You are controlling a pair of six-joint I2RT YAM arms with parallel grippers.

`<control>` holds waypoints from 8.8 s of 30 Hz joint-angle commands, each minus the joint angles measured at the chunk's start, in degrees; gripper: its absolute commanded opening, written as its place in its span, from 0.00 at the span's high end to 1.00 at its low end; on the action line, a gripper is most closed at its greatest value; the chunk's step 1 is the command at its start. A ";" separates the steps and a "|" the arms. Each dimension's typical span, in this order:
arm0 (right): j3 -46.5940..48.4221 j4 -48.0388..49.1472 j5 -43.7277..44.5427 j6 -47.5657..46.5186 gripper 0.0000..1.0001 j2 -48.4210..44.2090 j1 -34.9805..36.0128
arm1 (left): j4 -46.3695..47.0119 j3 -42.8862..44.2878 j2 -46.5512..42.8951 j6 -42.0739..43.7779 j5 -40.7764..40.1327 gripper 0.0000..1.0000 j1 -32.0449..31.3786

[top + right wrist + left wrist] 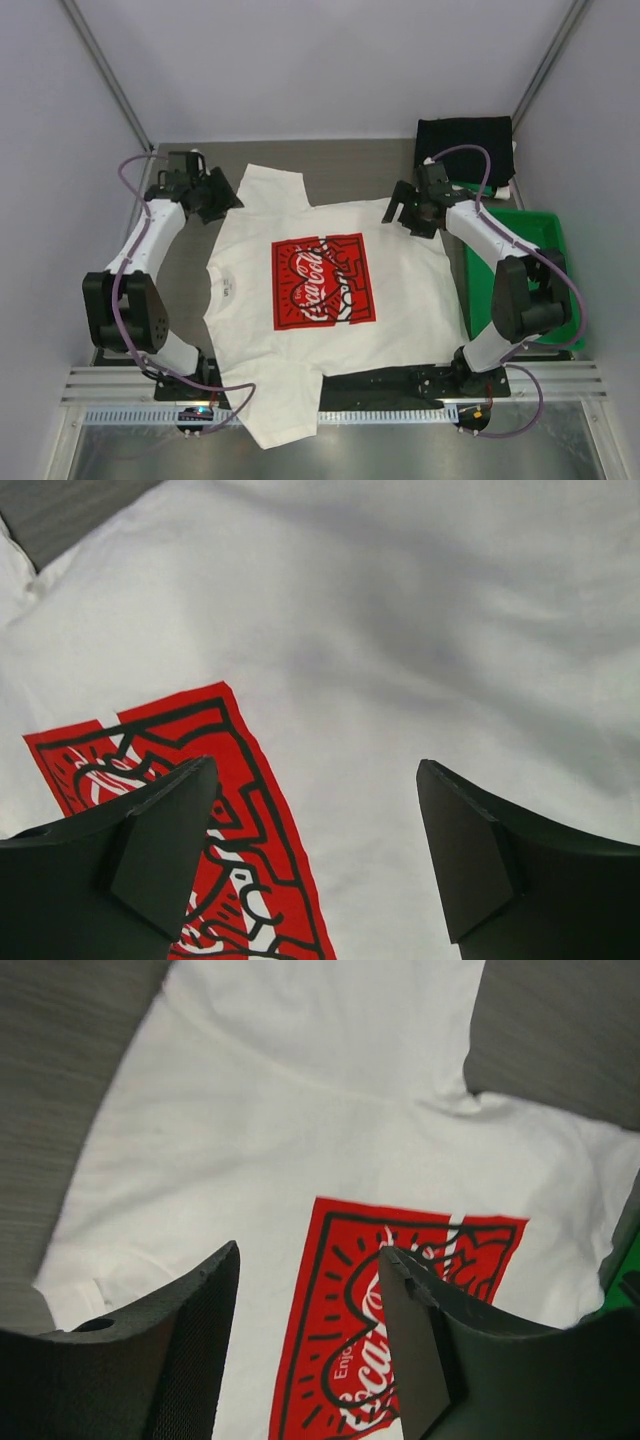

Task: Fold and stack the t-shirts
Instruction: Flatten the tshirt out, then fold the tshirt

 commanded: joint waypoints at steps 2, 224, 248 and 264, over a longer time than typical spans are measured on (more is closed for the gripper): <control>-2.03 4.71 -3.36 0.78 0.12 0.97 1.03 | 7.31 -11.21 -1.22 -3.17 -0.15 0.42 -5.56; 8.49 -2.24 4.38 -4.15 0.19 4.60 -8.02 | -18.80 1.47 -0.05 -2.90 -17.04 0.26 -1.27; -9.06 15.26 -6.17 -2.30 0.27 8.00 -15.67 | 11.27 -46.47 -30.22 -28.04 -21.95 0.29 2.34; -3.79 15.88 -11.43 -0.63 0.99 10.74 -15.58 | 19.63 -37.62 -17.67 -26.21 -27.49 0.83 2.25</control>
